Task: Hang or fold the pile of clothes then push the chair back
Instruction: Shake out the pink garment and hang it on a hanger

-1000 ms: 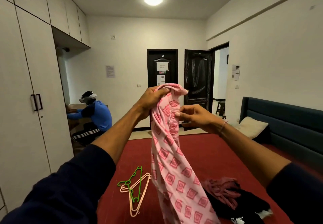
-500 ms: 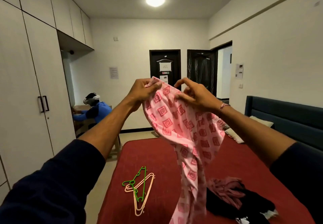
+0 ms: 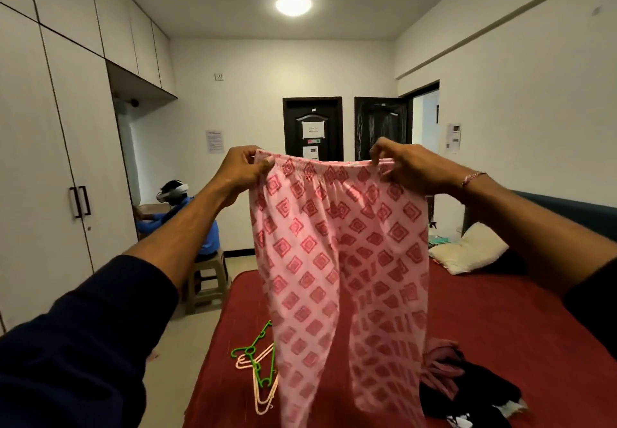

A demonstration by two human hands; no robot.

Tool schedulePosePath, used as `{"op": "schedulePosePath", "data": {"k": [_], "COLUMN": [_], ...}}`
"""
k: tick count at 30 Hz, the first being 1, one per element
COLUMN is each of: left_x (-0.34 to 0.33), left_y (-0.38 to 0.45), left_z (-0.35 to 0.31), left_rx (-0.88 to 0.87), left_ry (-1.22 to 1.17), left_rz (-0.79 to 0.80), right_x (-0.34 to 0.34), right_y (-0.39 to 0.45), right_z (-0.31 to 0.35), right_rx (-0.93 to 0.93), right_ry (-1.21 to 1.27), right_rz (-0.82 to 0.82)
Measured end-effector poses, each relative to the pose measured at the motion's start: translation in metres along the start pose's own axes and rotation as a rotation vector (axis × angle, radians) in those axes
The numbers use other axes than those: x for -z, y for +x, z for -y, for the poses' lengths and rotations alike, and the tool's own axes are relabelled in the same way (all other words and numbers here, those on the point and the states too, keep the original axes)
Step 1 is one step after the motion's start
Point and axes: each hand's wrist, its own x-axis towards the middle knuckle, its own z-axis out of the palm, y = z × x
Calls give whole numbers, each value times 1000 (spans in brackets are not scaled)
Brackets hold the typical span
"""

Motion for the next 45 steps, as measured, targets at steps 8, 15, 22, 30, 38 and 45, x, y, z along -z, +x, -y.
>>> {"op": "schedulePosePath", "data": {"k": [8,15,22,30,38,45], "left_x": [-1,-4,-1,-4,-33,-68], "left_y": [-8,-10,-8,-14,-23,-34], "left_z": [-16,-20,-18,-24,-32,-39], "left_rx": [-177,-167,-139,-69,-80,-196], "left_ry": [172,271,351,303,175,69], "left_rz": [123,174,225,313,260,230], "right_x": [24,12,8,9,5,-10], "right_y": [5,9,4,9,22,36], "right_z": [19,23,30,37,53,64], "right_rx": [12,20,-67,-177,-359,-563], "right_ry": [-177,-161,-75,-55,73,269], "right_rz": [267,241,435,528,348,168]}}
